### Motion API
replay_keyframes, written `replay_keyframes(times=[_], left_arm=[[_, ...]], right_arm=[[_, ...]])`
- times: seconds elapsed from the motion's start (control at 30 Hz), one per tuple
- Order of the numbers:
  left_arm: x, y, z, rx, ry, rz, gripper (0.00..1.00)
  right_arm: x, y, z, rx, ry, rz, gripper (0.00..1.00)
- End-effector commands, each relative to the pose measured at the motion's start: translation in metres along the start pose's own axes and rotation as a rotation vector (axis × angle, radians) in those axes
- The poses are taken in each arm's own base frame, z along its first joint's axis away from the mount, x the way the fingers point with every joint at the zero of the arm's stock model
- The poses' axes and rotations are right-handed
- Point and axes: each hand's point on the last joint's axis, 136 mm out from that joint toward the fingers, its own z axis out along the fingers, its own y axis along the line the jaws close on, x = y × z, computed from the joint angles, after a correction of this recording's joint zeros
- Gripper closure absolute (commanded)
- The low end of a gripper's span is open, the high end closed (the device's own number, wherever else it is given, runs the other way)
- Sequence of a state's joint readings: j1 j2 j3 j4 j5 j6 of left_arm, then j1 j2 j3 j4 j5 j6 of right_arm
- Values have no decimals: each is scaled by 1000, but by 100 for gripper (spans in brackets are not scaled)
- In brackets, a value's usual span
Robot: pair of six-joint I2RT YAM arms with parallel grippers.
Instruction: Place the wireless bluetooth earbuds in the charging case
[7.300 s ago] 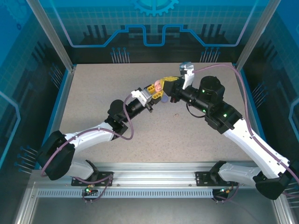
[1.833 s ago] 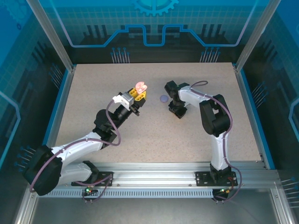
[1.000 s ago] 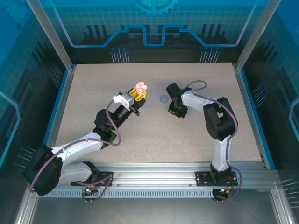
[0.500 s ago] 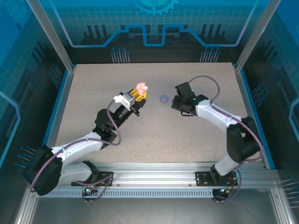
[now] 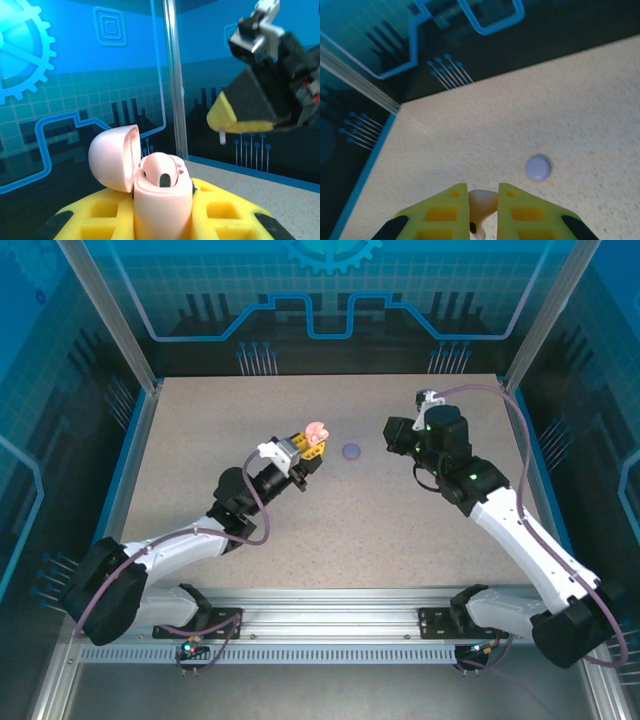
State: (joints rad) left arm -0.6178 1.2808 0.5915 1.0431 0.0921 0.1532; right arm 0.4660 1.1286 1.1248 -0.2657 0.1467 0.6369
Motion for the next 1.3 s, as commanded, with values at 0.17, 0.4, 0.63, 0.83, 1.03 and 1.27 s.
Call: replay_keyframes(times=[0.17, 0.4, 0.63, 0.83, 1.03, 1.27], left_arm=[[-24, -23, 19, 144, -63, 5, 100], [-27, -35, 27, 196, -75, 32, 100], [-27, -35, 31, 195, -72, 33, 100], [-27, -34, 33, 186, -73, 25, 100], [-29, -34, 34, 188, -74, 24, 100], [-28, -36, 32, 188, -70, 21, 100]], right_arm=[[-43, 74, -44, -312, -93, -104, 84], [-32, 109, -54, -457, -71, -195, 84], [-22, 122, -56, -500, -54, -228, 84], [-9, 130, -54, -520, -31, -289, 84], [-1, 131, -46, -502, -18, -316, 85], [5, 123, -33, -457, -7, -322, 85]])
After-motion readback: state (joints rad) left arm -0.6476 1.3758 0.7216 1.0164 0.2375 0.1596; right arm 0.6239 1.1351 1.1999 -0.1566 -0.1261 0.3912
